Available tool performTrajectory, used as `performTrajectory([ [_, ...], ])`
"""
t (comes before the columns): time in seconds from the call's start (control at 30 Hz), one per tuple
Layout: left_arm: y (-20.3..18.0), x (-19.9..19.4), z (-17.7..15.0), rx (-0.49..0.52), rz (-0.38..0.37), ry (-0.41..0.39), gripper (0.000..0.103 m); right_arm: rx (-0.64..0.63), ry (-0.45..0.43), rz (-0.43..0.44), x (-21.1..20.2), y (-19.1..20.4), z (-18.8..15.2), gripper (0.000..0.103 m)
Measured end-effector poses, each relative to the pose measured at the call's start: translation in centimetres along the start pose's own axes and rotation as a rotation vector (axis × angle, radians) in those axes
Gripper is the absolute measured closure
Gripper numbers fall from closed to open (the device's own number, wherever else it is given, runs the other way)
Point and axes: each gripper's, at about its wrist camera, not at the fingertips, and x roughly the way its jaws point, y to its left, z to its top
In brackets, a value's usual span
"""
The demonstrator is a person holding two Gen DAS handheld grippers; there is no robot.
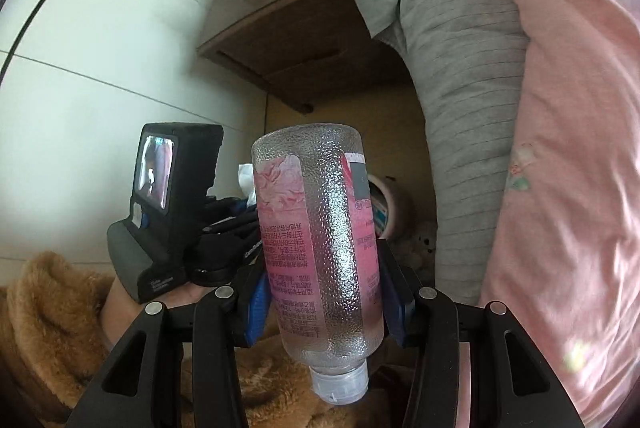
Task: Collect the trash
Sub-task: 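Carry the tissue and bottle in both tools over the bin, then open the left tool to drop the white tissue into the bin, then open the right tool to drop the pink-labelled bottle into the bin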
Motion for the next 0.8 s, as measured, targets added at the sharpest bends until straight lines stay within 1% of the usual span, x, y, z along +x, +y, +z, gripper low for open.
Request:
performTrajectory([
  [0.1, 0.5, 1.0, 0.5, -0.021, 0.003, 0.019, 0.092, 0.000, 0.021, -0.010, 0.3, -0.1, 0.3, 0.057],
  [0.13, 0.5, 1.3, 0.7, -0.029, 0.007, 0.028, 0.091, 0.000, 0.025, -0.013, 0.3, -0.1, 0.2, 0.057],
  [0.2, 0.8, 2.2, 0.8, -0.043, 0.015, 0.047, 0.081, 0.004, 0.026, -0.018, 0.0, -0.1, 0.0, 0.057],
  [0.23, 1.1, 2.4, 0.7, -0.048, 0.031, 0.058, 0.059, 0.007, 0.027, -0.018, -0.4, -0.5, -0.2, 0.057],
  [0.27, 1.4, 2.8, 0.6, -0.055, 0.043, 0.073, 0.034, 0.010, 0.027, -0.019, -0.4, -0.6, -0.2, 0.057],
  [0.3, 1.8, 3.2, 0.5, -0.071, 0.038, 0.087, 0.025, 0.014, 0.026, -0.019, -0.4, -0.6, -0.1, 0.057],
  [0.33, 2.2, 3.4, 0.4, -0.086, 0.028, 0.091, 0.019, 0.018, 0.027, -0.017, -0.4, -0.6, -0.1, 0.057],
  [0.4, 2.6, 3.6, 0.4, -0.104, 0.030, 0.094, 0.015, 0.020, 0.029, -0.014, -0.3, -0.7, 0.0, 0.057],
  [0.43, 3.0, 3.8, 0.4, -0.114, 0.044, 0.100, 0.008, 0.018, 0.029, -0.013, -0.2, -0.6, 0.0, 0.057],
  [0.53, 3.7, 4.0, 0.1, -0.140, 0.050, 0.105, 0.007, 0.012, 0.035, -0.004, 0.2, -0.4, 0.0, 0.057],
  [0.63, 4.2, 3.9, -0.2, -0.146, 0.057, 0.109, 0.007, 0.003, 0.046, 0.003, 1.0, -0.3, 0.2, 0.057],
  [0.8, 5.3, 2.9, -0.8, -0.176, 0.056, 0.083, 0.007, -0.022, 0.087, 0.019, 3.4, 0.4, 0.8, 0.057],
])
